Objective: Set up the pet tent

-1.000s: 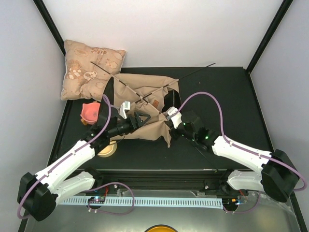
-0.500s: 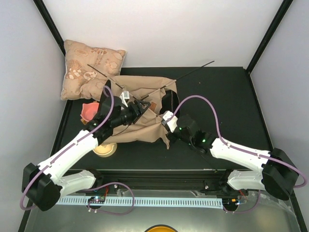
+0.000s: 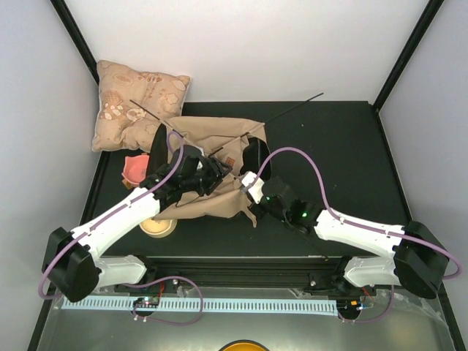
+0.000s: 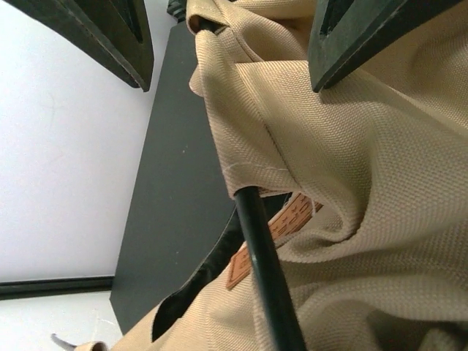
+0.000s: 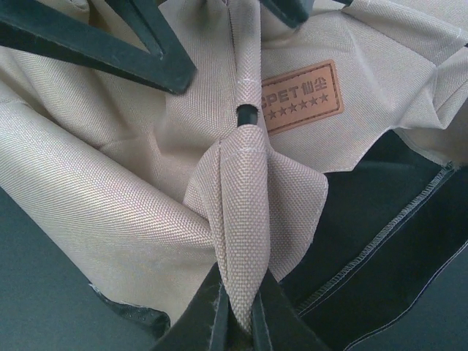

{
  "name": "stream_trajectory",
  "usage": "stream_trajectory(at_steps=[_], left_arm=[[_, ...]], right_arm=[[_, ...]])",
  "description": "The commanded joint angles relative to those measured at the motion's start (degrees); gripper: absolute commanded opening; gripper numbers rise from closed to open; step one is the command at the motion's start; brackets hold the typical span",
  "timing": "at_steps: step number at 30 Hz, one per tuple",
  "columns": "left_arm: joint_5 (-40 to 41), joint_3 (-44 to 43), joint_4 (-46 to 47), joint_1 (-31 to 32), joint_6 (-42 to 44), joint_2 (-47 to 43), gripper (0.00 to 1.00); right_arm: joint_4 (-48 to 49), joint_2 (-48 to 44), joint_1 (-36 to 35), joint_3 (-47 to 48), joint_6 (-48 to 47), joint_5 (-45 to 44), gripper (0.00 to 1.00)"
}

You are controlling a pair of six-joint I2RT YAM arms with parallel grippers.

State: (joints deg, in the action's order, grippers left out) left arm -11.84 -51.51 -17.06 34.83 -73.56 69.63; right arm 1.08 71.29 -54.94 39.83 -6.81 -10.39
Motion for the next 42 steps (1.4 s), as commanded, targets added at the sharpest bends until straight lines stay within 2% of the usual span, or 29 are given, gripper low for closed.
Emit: stream_trajectory(at_steps=[1, 6, 10, 14, 16, 18, 23, 28, 34, 38, 42], left_arm=[[1.8, -2.1, -3.5, 0.7, -3.1, 1.3, 0.6], [0.9, -1.0, -2.3, 0.7, -4.2, 2.8, 0.56], [0.3, 1.2, 0.6, 0.7, -5.1, 2.7, 0.32], [1.7, 2.2, 1.4, 0.6, -4.6, 1.5, 0.03], [3.4, 2.1, 0.7, 0.5, -3.6, 0.3, 0.02], [5.7, 2.1, -0.3, 0.5, -2.5, -1.7, 0.02], [12.5, 2.0, -1.7, 0.6, 0.8, -7.9, 0.01], [16.7, 1.5, 0.4, 0.8, 8.3, -12.8, 0.02], [18.5, -1.5, 1.1, 0.9, 21.9, -15.5, 0.02], [17.5, -1.9, 3.4, 0.9, 30.2, -16.7, 0.02], [15.2, -3.0, 3.7, 0.9, 35.1, -17.0, 0.02]], right_arm=[[0.5, 0.1, -1.4, 1.5, -1.4, -1.8, 0.04], [0.6, 0.2, -2.6, 1.4, -2.5, -2.3, 0.05], [1.1, -0.3, -3.5, 0.7, -3.3, -2.9, 0.05], [1.4, -0.9, -3.6, -0.2, -3.6, -3.5, 0.08], [1.5, -1.6, -3.6, -0.8, -3.6, -3.9, 0.12], [1.8, -2.5, -3.6, -1.6, -3.4, -4.2, 0.23], [2.5, -6.7, -3.6, -3.6, -1.6, -3.9, 0.38], [1.9, -12.4, -3.6, -3.9, 1.1, 0.6, 0.53], [-3.1, -16.6, -3.6, -0.6, 6.6, 10.7, 0.59], [-3.9, -18.1, -3.5, -1.2, 8.6, 11.7, 0.6], [-3.7, -18.9, -3.5, -2.4, 9.6, 10.6, 0.6]])
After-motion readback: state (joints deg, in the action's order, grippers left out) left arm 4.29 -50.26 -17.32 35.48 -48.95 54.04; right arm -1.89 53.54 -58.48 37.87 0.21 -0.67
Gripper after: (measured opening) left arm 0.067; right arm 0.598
